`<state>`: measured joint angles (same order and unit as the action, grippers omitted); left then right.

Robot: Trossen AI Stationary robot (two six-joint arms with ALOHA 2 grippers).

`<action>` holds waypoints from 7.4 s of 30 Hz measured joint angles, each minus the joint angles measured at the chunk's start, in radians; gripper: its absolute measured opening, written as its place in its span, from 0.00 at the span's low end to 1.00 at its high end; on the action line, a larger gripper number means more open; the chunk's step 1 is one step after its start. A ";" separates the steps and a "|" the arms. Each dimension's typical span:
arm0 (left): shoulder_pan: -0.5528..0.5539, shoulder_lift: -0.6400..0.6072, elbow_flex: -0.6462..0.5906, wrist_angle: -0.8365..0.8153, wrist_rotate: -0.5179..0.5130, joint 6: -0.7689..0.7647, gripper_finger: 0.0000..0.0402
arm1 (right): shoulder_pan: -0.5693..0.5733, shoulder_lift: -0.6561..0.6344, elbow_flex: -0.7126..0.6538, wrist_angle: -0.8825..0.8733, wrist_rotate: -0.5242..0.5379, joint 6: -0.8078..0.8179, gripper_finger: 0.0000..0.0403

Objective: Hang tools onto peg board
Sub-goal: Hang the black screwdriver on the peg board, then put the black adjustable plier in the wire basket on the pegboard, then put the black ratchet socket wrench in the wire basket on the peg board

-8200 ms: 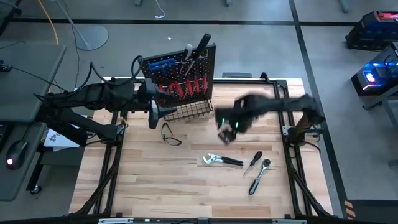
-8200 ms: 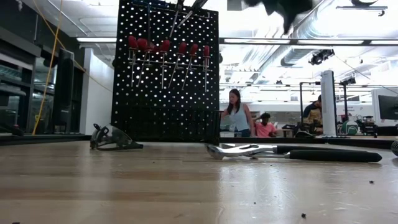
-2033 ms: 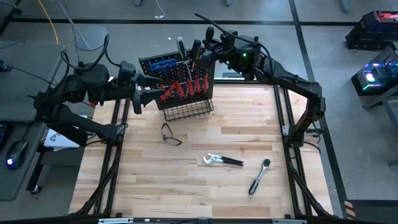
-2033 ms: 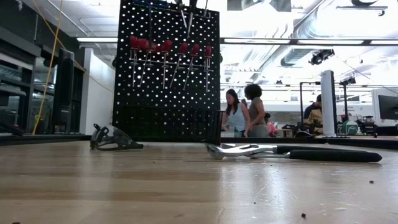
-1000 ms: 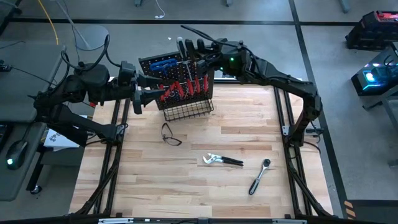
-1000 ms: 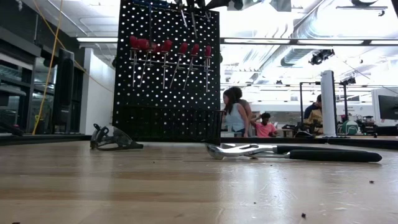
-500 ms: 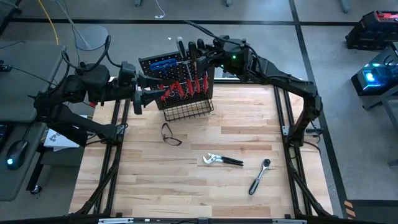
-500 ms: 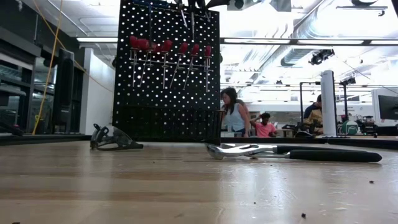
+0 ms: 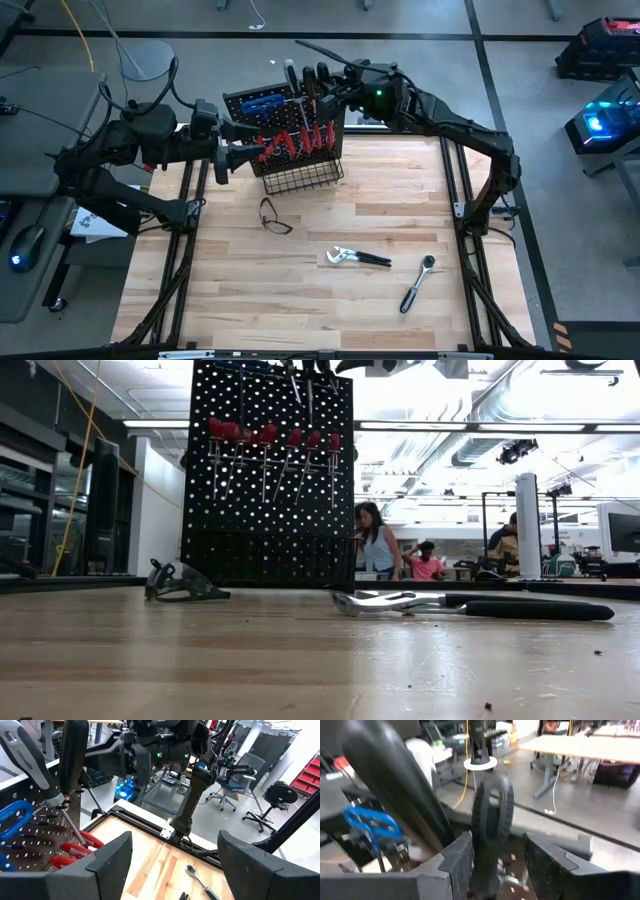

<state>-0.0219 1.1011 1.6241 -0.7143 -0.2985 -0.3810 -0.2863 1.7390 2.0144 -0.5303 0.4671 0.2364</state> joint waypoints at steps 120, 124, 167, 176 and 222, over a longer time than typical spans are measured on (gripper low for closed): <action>-0.237 -0.143 -0.646 -0.002 0.205 -0.394 0.67 | 0.552 0.126 -0.740 -0.190 -0.543 0.100 0.00; -0.236 -0.196 -0.646 -0.005 0.183 -0.395 0.67 | 0.546 0.044 -0.744 -0.226 -0.510 0.131 0.00; -0.236 -0.434 -0.646 0.017 -0.003 -0.482 0.67 | 0.327 -0.136 -1.150 0.866 0.215 1.551 0.00; -0.236 -0.434 -0.646 0.026 -0.005 -0.482 0.67 | 0.278 -0.039 -1.058 0.865 0.186 1.598 0.00; -0.236 -0.435 -0.646 0.014 0.008 -0.480 0.67 | 0.249 0.232 -0.686 0.535 0.041 1.585 0.21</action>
<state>-0.2581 0.6666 0.9779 -0.7007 -0.2901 -0.8608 -0.0371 1.9713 1.3281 0.0052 0.5078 1.8214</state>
